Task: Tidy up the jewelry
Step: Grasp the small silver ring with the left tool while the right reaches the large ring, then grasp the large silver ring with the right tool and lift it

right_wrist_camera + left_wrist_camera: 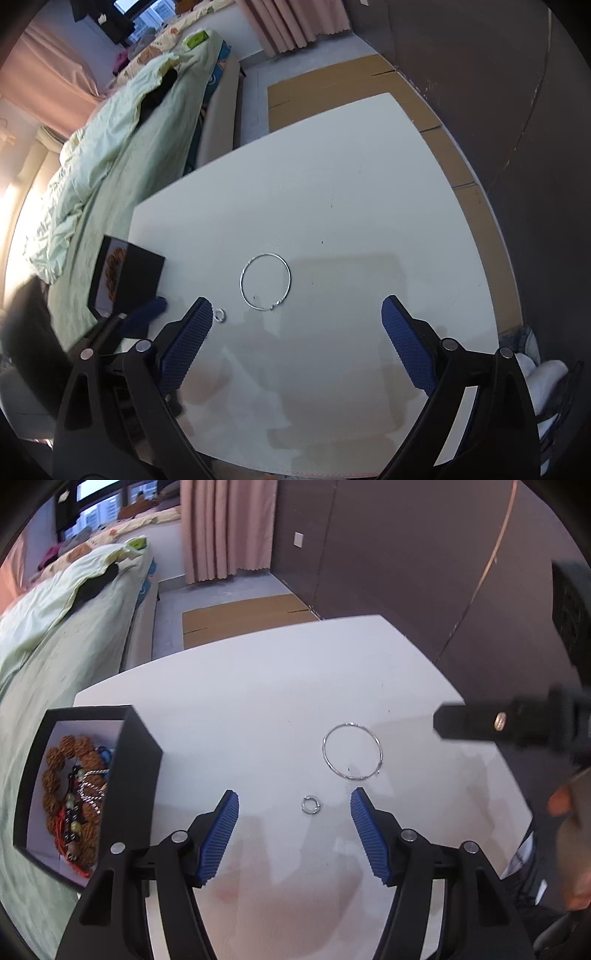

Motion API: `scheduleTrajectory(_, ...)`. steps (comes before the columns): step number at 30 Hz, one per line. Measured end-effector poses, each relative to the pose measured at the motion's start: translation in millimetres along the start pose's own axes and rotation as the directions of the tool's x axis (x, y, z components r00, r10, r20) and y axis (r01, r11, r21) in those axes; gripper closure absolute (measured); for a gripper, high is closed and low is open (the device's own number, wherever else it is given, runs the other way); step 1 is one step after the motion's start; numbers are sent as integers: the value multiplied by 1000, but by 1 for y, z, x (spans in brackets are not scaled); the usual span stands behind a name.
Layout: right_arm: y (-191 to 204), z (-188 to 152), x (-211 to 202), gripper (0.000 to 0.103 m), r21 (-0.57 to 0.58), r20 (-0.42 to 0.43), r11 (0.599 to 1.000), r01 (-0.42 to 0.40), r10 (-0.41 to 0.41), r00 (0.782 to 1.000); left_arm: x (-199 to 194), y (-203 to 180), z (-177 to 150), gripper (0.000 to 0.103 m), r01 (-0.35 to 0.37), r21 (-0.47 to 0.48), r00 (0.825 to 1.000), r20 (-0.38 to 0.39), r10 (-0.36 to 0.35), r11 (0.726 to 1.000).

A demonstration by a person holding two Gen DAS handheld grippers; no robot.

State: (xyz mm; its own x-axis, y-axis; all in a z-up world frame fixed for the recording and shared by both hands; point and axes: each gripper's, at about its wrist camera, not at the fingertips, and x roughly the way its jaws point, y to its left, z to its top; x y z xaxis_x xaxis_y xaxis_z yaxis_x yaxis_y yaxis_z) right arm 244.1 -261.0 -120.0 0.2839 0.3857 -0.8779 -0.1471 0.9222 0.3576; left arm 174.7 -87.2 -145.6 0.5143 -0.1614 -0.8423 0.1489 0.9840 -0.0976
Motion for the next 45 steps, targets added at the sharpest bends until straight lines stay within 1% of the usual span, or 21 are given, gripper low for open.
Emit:
scheduleTrajectory(4,-8,5,4,10,22,-17,999,25,-25,1000,14,-5,-4,58,-2,38,999,-31,3,999)
scheduleTrajectory(6,-9,6,4,10,29,-17,999,25,-24,1000,20,-7,-6,65,-5,52,999,-42,7,999)
scheduleTrajectory(8,-10,8,3,10,31,-16,999,25,-24,1000,24,-9,-7,70,-6,56,999,-49,9,998)
scheduleTrajectory(13,-10,8,2,10,24,-10,999,24,-23,1000,27,-15,-9,74,-35,83,999,-23,37,996)
scheduleTrajectory(14,-9,7,3,10,20,-11,1000,23,-23,1000,28,-16,-9,80,-43,87,999,-19,45,995)
scheduleTrajectory(15,-8,7,3,10,16,-12,1000,24,-24,1000,28,-16,-8,90,-48,86,999,-18,50,995)
scheduleTrajectory(16,-6,7,3,10,7,-13,1000,25,-24,1000,28,-15,-8,93,-48,81,999,-20,50,996)
scheduleTrajectory(18,-1,6,4,10,-13,-11,1000,26,-26,1000,28,-11,-7,93,-12,57,1000,-27,13,998)
scheduleTrajectory(21,6,5,7,10,-48,-4,998,35,-35,999,23,-6,-3,93,-21,50,1000,-17,22,999)
scheduleTrajectory(28,29,1,24,11,-144,0,986,84,-85,996,-9,16,2,93,-10,-28,999,31,11,1000)
scheduleTrajectory(29,32,0,27,14,-160,-1,983,89,-91,996,-15,21,3,93,-9,-40,999,39,10,999)
scheduleTrajectory(31,38,0,35,27,-188,-13,977,97,-101,995,-24,29,4,93,-4,-60,999,51,7,998)
scheduleTrajectory(34,44,0,46,32,-223,-31,968,114,-124,992,-36,40,6,93,-2,-80,998,65,7,997)
scheduleTrajectory(39,52,-3,55,33,-267,-31,955,130,-144,989,-54,55,5,93,7,-111,996,91,3,994)
scheduleTrajectory(43,58,-6,61,33,-302,-22,940,159,-174,985,-65,65,5,93,14,-132,994,113,1,991)
scheduleTrajectory(45,62,-7,68,35,-323,-16,926,193,-210,978,-71,71,5,93,15,-148,992,123,3,989)
